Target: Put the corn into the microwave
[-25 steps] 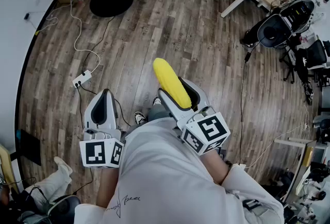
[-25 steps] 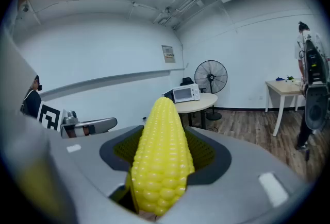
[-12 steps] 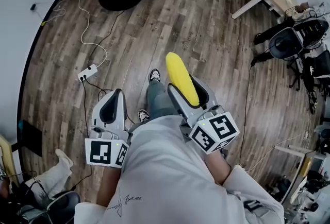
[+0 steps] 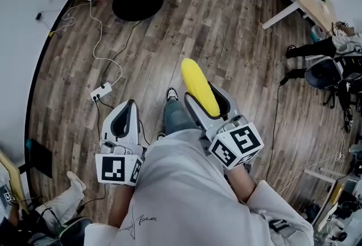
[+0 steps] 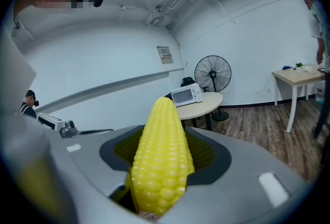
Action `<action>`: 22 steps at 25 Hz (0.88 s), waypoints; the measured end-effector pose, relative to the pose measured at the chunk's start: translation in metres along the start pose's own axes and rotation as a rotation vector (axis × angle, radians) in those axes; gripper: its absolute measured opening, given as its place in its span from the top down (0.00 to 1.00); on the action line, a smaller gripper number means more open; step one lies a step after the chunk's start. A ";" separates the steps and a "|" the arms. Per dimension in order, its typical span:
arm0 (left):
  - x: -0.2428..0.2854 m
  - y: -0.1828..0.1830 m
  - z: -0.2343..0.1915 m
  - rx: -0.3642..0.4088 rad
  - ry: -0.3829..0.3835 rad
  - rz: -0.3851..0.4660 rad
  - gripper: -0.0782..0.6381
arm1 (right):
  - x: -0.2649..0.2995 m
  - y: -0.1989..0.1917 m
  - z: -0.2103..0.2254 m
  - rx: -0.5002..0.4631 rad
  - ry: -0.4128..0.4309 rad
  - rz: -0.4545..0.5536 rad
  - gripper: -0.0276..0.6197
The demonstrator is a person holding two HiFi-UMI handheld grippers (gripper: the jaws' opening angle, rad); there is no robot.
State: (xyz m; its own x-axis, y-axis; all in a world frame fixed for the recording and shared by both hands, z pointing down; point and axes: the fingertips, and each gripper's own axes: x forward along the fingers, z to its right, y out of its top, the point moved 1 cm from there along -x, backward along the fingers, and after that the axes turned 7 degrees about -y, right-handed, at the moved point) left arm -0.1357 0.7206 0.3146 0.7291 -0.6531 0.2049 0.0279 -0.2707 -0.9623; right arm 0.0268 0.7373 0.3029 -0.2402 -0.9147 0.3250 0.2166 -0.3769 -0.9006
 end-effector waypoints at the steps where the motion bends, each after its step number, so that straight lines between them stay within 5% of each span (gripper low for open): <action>1: 0.011 0.003 -0.005 -0.006 0.002 -0.007 0.89 | 0.010 0.005 0.006 0.000 0.002 -0.004 0.55; 22: 0.204 0.055 -0.071 -0.036 0.094 -0.035 0.89 | 0.156 0.087 0.129 0.034 0.068 -0.032 0.55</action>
State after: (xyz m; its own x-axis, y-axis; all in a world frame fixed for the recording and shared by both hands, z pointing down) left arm -0.0342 0.5228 0.3164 0.6607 -0.7056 0.2561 0.0264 -0.3191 -0.9474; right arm 0.1297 0.5429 0.3129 -0.3111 -0.8903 0.3325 0.2391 -0.4119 -0.8793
